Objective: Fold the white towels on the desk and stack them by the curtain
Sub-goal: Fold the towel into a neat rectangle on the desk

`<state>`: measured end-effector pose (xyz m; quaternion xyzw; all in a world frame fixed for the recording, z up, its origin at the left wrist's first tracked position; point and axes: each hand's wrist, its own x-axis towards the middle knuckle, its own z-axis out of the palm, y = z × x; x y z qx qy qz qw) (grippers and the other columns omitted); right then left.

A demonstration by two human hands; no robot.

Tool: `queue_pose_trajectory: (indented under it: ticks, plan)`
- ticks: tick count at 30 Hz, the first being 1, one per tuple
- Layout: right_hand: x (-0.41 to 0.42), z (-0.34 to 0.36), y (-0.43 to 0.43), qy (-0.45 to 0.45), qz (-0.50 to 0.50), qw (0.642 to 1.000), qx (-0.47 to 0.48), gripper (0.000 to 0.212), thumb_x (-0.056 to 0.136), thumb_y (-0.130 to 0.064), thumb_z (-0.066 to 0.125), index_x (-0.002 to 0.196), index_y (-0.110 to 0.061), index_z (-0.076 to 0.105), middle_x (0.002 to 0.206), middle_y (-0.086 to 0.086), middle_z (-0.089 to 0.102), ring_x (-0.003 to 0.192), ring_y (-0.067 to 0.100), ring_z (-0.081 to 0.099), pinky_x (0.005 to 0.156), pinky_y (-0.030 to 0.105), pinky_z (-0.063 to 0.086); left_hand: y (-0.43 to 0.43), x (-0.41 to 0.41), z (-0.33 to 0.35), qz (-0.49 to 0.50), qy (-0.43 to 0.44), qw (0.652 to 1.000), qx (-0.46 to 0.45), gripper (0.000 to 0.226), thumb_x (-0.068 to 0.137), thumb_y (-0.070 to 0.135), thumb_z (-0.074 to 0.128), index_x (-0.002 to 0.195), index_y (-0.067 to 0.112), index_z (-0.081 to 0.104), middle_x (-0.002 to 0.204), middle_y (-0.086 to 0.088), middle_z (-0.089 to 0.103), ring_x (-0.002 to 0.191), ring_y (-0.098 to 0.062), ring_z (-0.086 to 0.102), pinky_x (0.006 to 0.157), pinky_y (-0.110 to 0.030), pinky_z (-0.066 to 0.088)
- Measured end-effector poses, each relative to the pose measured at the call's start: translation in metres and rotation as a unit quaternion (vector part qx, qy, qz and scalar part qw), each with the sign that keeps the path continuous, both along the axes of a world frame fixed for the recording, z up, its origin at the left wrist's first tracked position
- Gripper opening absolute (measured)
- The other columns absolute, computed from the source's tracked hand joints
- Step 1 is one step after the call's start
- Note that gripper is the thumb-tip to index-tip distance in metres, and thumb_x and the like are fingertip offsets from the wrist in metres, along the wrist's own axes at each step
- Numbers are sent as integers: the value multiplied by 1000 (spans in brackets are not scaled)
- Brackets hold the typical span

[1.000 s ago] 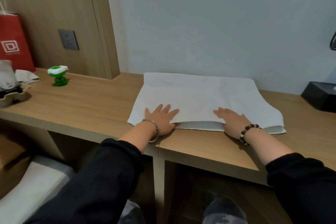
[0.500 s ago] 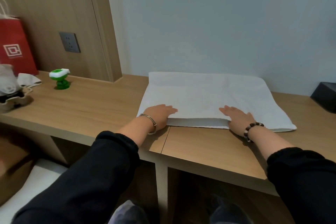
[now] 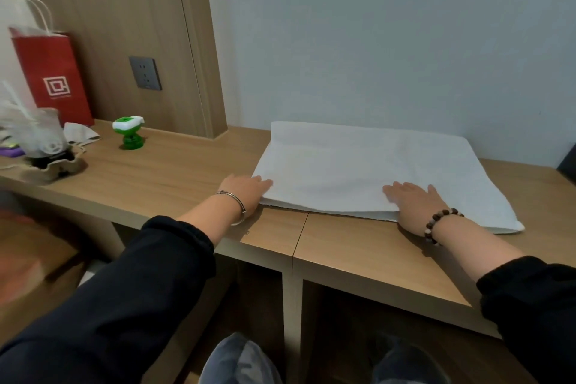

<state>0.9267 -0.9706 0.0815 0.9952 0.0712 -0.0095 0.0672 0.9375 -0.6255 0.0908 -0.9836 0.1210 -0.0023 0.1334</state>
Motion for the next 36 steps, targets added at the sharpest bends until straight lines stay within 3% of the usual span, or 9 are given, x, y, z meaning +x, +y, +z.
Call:
queue_pose_trajectory:
  ticks: [4, 9, 16, 22, 25, 27, 29, 31, 36]
  plan:
    - [-10, 6, 33, 31, 76, 990, 114, 56, 98, -20, 39, 150, -27, 22, 159, -2, 15, 145, 16, 15, 118, 37, 7, 12, -5, -1, 50, 31, 980, -192, 46, 97, 16, 40, 141, 30, 44, 149, 0, 40, 134, -22, 40, 108, -29, 31]
    - [-19, 9, 101, 3, 188, 967, 172, 50, 96, -25, 47, 145, -25, 35, 151, -2, 35, 136, 19, 32, 109, 31, 28, 15, -25, 1, 16, 0, 967, -256, 34, 91, 24, 51, 122, 34, 63, 128, 5, 61, 116, -16, 55, 94, -24, 41]
    - [-20, 3, 159, -28, 275, 950, 149, 40, 98, -35, 44, 138, -27, 46, 133, -3, 55, 122, 20, 44, 99, 34, 38, 31, -45, -19, 5, 28, 927, -375, 46, 94, 26, 55, 139, 26, 47, 139, 4, 52, 126, -15, 47, 102, -24, 33]
    - [8, 27, 173, -61, 92, 962, 251, 37, 103, -30, 33, 96, -9, 63, 101, 15, 64, 100, 32, 58, 71, 30, 35, 32, -47, -32, 15, 0, 911, -411, 54, 91, 26, 57, 142, 31, 41, 138, 14, 51, 126, -8, 46, 100, -18, 30]
    - [32, 66, 168, -217, -56, 877, 424, 35, 102, -23, 38, 103, 0, 65, 108, 20, 65, 103, 35, 59, 74, 33, 39, 32, -46, -35, 6, -21, 909, -416, 43, 89, 25, 58, 132, 33, 54, 134, 17, 54, 124, -4, 47, 104, -21, 33]
    - [30, 73, 166, -362, -14, 789, 496, 30, 101, -18, 41, 118, -8, 63, 111, 13, 67, 102, 25, 61, 77, 27, 41, 33, -46, -39, -7, -42, 900, -435, 32, 88, 24, 59, 118, 33, 65, 128, 18, 58, 121, -2, 49, 105, -22, 35]
    - [21, 56, 172, -324, 136, 841, 412, 38, 100, -15, 40, 136, -20, 52, 128, 8, 61, 112, 20, 57, 89, 26, 41, 33, -48, -42, -16, -78, 889, -452, 24, 86, 21, 61, 106, 31, 72, 121, 17, 63, 116, -1, 52, 102, -21, 38]
    - [11, 26, 178, -177, 223, 916, 284, 41, 101, -16, 37, 140, -26, 47, 133, 7, 58, 119, 25, 55, 96, 29, 40, 34, -50, -44, -24, -124, 889, -440, 18, 84, 21, 64, 97, 27, 75, 111, 13, 67, 108, -3, 55, 95, -23, 43]
    - [-1, -7, 184, -118, 217, 941, 232, 40, 103, -36, 29, 138, -28, 46, 121, 4, 65, 105, 24, 61, 86, 32, 46, 34, -52, -45, -28, -175, 891, -419, 11, 83, 27, 67, 87, 22, 75, 91, 8, 68, 92, -10, 57, 78, -30, 48]
